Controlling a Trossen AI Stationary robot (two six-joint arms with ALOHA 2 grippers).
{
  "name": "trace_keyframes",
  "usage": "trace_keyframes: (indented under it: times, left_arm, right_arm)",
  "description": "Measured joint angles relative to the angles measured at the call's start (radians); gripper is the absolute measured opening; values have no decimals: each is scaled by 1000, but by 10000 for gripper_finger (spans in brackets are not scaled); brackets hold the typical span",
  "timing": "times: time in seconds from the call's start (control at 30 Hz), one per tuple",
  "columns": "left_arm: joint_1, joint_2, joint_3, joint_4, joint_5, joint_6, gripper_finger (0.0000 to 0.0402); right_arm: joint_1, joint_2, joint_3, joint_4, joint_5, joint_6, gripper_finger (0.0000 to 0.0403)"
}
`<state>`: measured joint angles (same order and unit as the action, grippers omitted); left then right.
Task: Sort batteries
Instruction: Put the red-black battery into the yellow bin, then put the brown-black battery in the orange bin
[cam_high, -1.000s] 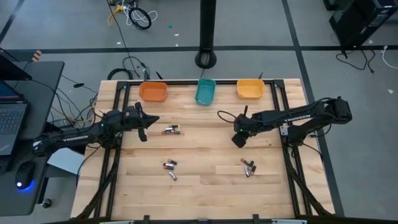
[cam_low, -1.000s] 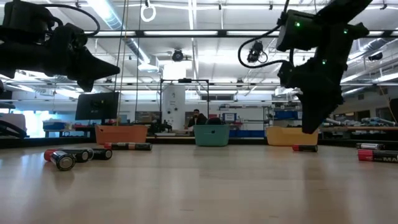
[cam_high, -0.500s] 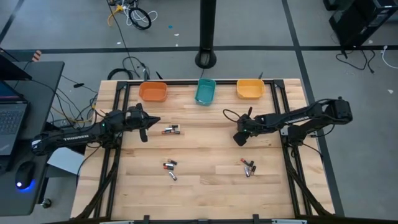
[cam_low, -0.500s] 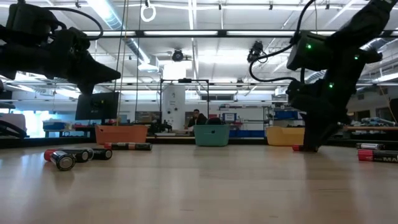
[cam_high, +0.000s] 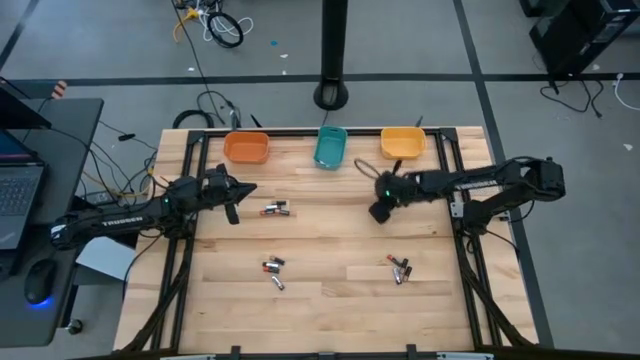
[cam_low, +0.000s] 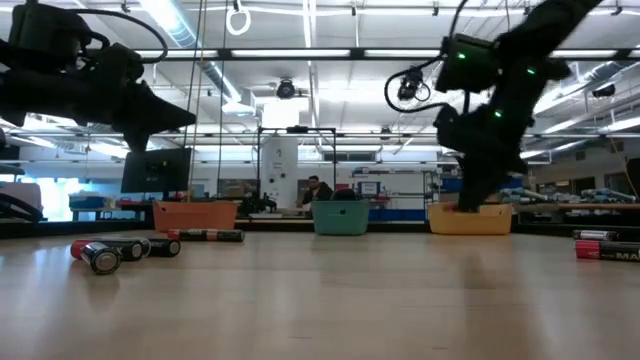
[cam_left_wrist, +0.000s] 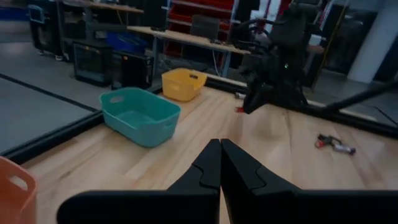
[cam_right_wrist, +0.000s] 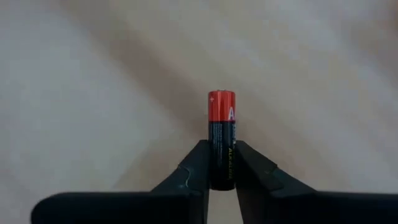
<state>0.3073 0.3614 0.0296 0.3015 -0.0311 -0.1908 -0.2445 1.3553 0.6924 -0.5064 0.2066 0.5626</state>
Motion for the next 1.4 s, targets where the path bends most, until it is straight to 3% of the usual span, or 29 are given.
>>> trace_keyframes:
  times: [0.23,0.4,0.57,0.83,1.0,1.27,1.4]
  left_arm:
    - [0,0,0,65,-7,-23,11]
    - [0,0,7,110,-42,-22,11]
    - [0,16,55,95,-59,29,11]
    - [0,112,116,68,-87,82,11]
    - [0,191,124,66,-73,82,11]
    - [0,256,135,39,-24,76,11]
    - [-1,274,219,-134,-6,83,11]
  right_arm:
    - [-346,0,211,-199,55,-127,59]
    - [-610,30,217,-128,-45,-177,59]
    - [-729,136,210,-41,-92,-206,59]
    - [-788,303,211,64,-140,-216,59]
    - [-787,343,237,82,-152,-223,63]
    - [-764,289,325,-47,-153,-274,169]
    - [-735,224,396,-178,-157,-362,177]
